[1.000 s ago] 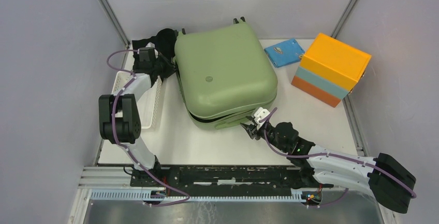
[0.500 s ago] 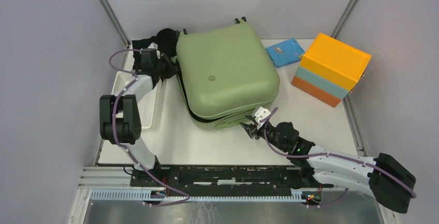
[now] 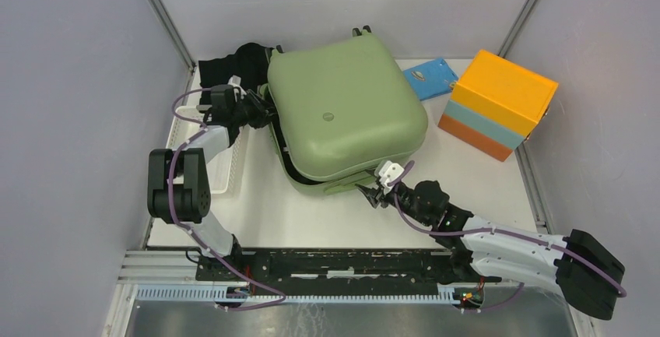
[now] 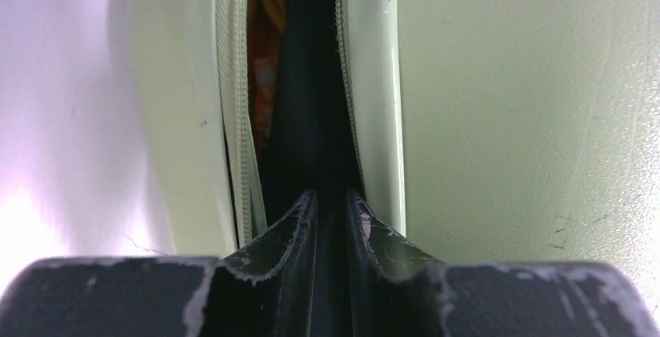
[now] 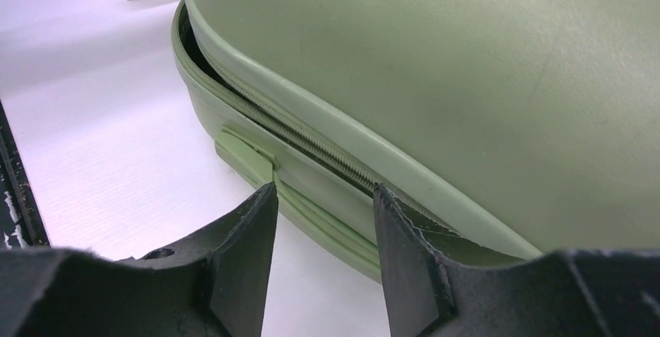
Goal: Open, take out, and arrange the luggage
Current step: Open the luggage at the center of the board.
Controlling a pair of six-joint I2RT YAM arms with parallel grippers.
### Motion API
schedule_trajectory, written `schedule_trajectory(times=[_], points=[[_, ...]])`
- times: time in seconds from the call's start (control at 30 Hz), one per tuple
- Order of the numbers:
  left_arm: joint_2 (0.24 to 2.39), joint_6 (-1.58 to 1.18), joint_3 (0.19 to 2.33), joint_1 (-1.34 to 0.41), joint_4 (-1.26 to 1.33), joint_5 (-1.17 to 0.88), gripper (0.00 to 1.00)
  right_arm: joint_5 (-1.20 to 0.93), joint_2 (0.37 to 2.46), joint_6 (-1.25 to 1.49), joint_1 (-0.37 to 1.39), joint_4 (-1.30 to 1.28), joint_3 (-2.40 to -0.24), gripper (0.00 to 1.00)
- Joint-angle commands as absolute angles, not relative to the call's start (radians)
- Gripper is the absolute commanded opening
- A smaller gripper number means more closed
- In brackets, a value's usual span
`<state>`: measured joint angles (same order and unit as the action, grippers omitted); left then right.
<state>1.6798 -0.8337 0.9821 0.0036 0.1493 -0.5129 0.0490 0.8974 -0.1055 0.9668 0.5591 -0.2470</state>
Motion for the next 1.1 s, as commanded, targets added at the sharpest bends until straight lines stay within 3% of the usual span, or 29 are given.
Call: schedule_trajectory(times=[0.0,0.4,0.63,0.93,1.07], points=[[1.597,-0.975,0.987,-0.043,0.327,-0.74,0.28,0.042,0.926,-0.141,0.972,0.61,-0.313,0.54],[1.521,-1.093,0.971,-0.043,0.435,-0.786,0.36,0.054,0.907,-0.193,0.983,0.578,-0.364,0.56],[1.477,-1.152,0.982,-0.043,0.476,-0.804,0.36,0.118,0.803,-0.306,0.99,0.468,-0.419,0.67],[1.475,-1.177,1.079,-0.052,0.414,-0.811,0.37,0.368,0.762,-0.468,1.032,0.361,-0.482,0.69],[1.487,-1.185,1.129,-0.068,0.387,-0.807,0.37,0.529,0.778,-0.523,1.079,0.401,-0.466,0.78]])
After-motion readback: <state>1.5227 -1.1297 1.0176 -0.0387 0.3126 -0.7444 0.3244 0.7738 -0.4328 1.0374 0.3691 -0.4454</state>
